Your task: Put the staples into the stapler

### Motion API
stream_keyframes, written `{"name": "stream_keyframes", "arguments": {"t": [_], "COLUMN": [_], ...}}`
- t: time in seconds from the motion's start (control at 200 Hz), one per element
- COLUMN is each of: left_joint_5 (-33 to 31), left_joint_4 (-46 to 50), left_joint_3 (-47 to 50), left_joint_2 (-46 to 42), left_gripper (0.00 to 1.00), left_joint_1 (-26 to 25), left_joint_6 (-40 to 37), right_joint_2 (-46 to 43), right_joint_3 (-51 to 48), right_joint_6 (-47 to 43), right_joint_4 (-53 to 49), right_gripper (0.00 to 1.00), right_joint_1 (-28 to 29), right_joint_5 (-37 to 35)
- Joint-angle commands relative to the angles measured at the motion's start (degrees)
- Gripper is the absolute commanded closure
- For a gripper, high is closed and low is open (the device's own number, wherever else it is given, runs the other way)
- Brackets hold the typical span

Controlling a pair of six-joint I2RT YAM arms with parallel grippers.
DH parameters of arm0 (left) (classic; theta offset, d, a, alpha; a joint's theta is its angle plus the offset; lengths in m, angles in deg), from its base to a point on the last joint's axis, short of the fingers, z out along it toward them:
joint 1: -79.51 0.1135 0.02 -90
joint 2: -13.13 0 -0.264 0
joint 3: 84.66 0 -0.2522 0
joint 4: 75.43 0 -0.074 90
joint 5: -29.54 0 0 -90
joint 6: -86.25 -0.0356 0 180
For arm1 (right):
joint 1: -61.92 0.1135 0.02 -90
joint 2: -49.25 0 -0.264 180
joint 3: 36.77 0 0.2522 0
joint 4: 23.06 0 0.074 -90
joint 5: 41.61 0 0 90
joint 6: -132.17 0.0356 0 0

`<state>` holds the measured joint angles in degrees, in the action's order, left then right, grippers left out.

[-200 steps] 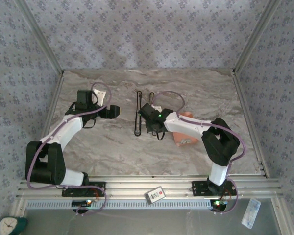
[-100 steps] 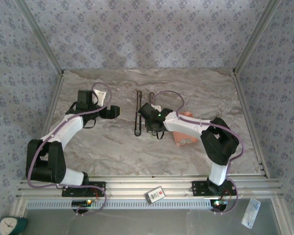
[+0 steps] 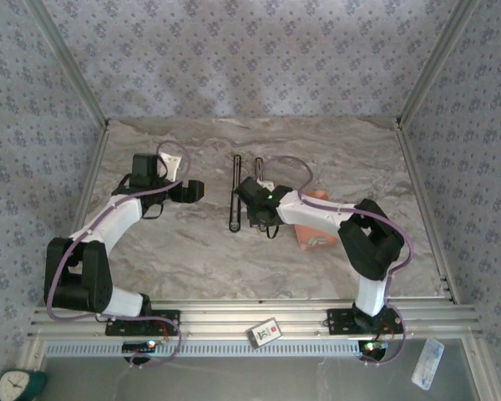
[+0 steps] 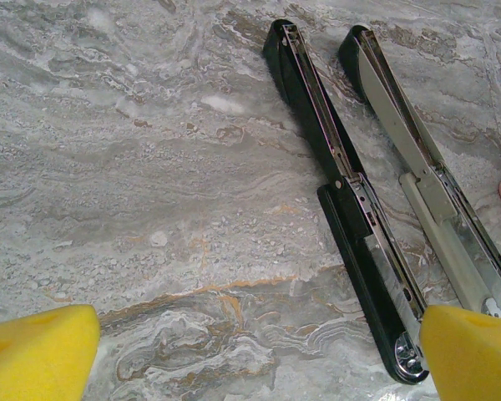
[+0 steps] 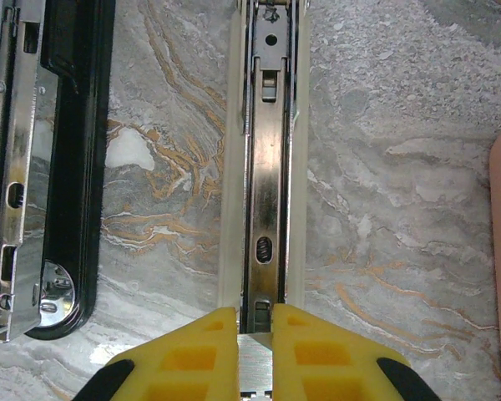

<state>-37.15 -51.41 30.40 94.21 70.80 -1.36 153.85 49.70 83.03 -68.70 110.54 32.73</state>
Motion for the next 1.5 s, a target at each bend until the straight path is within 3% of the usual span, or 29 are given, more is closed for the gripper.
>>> {"name": "stream_keyframes", "arguments": {"t": [0.0,0.715,1.494], "left_joint_5": [0.79,0.95,1.12], "left_joint_4": [-1.12,-1.49,-1.61], "left_joint_3": [0.25,0.26,0.29], "left_joint_2": [0.38,0.22,0.25], "left_gripper": [0.02,0.02,0.02], "left_joint_1": [-0.30,-0.34,-0.36], "left_joint_6": [-0.42,-0.20,-0.22], "right_joint_2": [0.47,-3.77,-0.53], "right_joint_3": [1.09,0.57,0.48], "right_joint_6": [-0.39,-1.71,-1.22], "right_joint_4": [-1.44,-0.18,-1.26], "right_gripper": [0.87,0.87,0.88], "right_joint_1": [-0.12,-0.09,-0.08], "right_joint_5": [-0.92,-3.15,-1.43]}}
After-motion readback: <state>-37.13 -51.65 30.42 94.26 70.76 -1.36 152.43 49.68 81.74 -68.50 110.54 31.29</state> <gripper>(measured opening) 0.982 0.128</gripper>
